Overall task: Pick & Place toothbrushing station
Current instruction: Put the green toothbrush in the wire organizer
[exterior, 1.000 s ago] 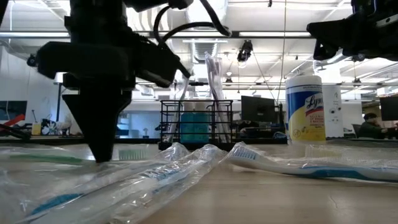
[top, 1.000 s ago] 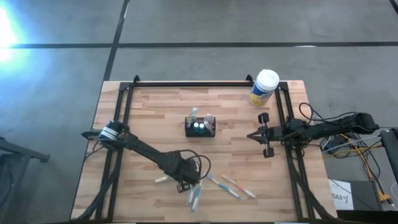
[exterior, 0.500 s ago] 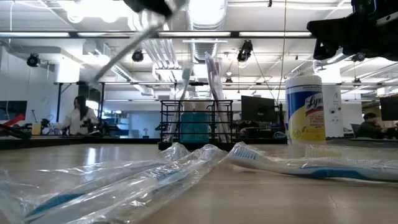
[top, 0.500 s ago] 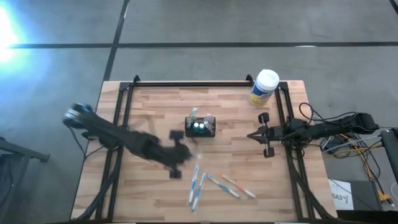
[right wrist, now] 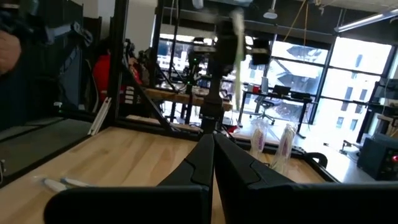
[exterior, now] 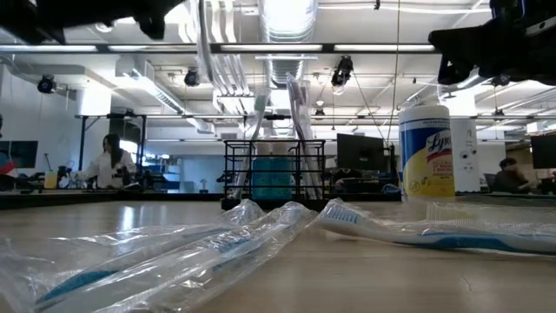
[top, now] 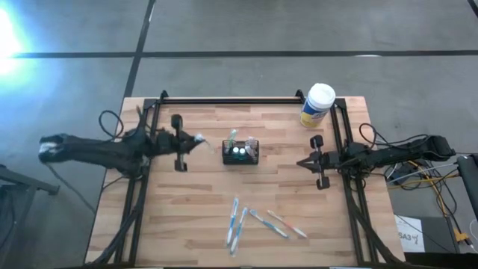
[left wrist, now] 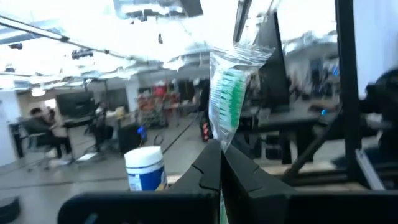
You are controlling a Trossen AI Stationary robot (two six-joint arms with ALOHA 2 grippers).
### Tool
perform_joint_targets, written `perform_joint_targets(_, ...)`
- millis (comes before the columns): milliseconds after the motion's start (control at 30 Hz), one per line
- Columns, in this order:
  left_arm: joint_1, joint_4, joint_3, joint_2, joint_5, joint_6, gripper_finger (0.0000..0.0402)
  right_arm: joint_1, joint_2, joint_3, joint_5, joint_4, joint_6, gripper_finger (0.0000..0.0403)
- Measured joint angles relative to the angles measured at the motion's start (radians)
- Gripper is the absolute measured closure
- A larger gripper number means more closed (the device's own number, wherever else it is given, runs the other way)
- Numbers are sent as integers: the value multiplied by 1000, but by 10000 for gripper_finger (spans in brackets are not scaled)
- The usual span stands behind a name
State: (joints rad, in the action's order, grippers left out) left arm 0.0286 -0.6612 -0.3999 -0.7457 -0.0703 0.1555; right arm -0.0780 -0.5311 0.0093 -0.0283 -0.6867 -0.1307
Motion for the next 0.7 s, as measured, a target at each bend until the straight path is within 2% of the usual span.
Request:
perform_joint_targets(100,193,-125,46,-29,187,-124,401,0,-1,0,-1,11,-25,394)
perform_joint_targets(200,347,-147,37,-95,291,-203,401,0,1,0,2,9,-80,394)
perform_joint_targets(267,400,-144,18,-156,336,-215,401,1,0,0,7,2,-116,394)
perform_joint_targets(500,407,-133,-116,-382,529,-220,401,0,1,0,102,-54,-226,394)
perform_joint_targets(700,395,-132,-198,-510,534,-200,401,0,1,0,111,-140,-263,394)
